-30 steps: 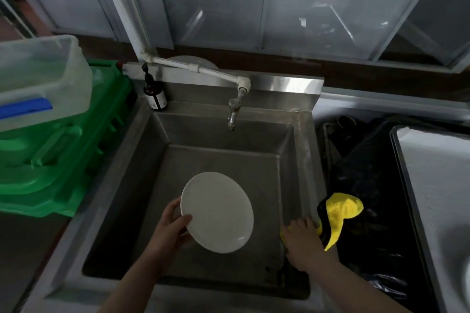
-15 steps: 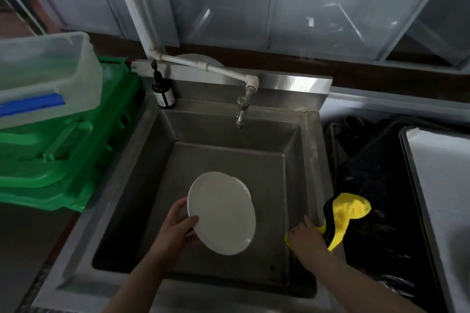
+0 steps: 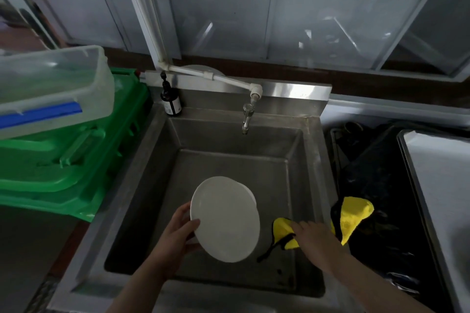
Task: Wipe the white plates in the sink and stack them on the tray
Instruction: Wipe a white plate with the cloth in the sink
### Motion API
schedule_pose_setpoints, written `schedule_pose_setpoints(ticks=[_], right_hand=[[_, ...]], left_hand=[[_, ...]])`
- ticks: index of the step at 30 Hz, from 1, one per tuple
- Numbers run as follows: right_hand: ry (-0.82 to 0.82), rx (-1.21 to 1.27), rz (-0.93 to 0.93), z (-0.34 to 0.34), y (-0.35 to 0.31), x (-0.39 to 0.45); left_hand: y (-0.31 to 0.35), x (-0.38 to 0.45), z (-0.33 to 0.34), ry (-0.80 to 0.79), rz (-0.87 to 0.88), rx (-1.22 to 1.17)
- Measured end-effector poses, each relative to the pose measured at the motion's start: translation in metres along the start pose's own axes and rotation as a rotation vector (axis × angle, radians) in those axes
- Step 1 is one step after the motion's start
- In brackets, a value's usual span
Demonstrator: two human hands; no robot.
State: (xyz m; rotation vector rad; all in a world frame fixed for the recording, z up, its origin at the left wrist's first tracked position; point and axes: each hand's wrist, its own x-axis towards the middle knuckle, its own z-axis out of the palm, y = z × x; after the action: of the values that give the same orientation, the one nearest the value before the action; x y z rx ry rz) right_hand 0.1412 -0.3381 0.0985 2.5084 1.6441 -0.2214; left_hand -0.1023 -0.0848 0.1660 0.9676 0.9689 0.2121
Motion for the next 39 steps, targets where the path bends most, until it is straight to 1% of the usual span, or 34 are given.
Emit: schedule_pose_setpoints(ticks=[2,7,11,17,20,27,32,35,37,39], right_hand=[[0.158,0.093,-0.047,-0.018,-0.003,0.000],[0.332,0.407,0.113,-0.064,-0.020,-0.001],[0.385,0.676,0.203,-0.092,-0.035,0.000],[0.425,0.906,0.316,-0.110,-0.056,0.001],[0.415,1.014,0.330,-0.114,-0.066,-0.004],[0.450,1.101,0.371,-0.119,-0.082,-0.003],[0.394,1.095,0.391,-0.124,-0.089,-0.004],[0.456,1.154,0.402,-0.127,-0.095,-0.005],[0.494,1.135,0.393,-0.131,-0.098,-0.005],[0.504,1.173,0.372,-0.137,-0.098,-0.006]], left_hand=[[0.003,-0.002,-0.002,-0.008,0.007,0.017],[0.014,-0.012,0.000,-0.037,0.034,0.030],[0.019,-0.020,0.000,-0.057,0.105,-0.005],[0.030,-0.030,0.007,-0.112,0.206,-0.062],[0.035,-0.035,0.009,-0.148,0.248,-0.068],[0.048,-0.042,0.016,-0.195,0.320,-0.019],[0.063,-0.046,0.021,-0.212,0.364,0.046],[0.072,-0.051,0.024,-0.251,0.392,0.096],[0.076,-0.054,0.026,-0.263,0.414,0.119],[0.079,-0.056,0.028,-0.278,0.446,0.145]])
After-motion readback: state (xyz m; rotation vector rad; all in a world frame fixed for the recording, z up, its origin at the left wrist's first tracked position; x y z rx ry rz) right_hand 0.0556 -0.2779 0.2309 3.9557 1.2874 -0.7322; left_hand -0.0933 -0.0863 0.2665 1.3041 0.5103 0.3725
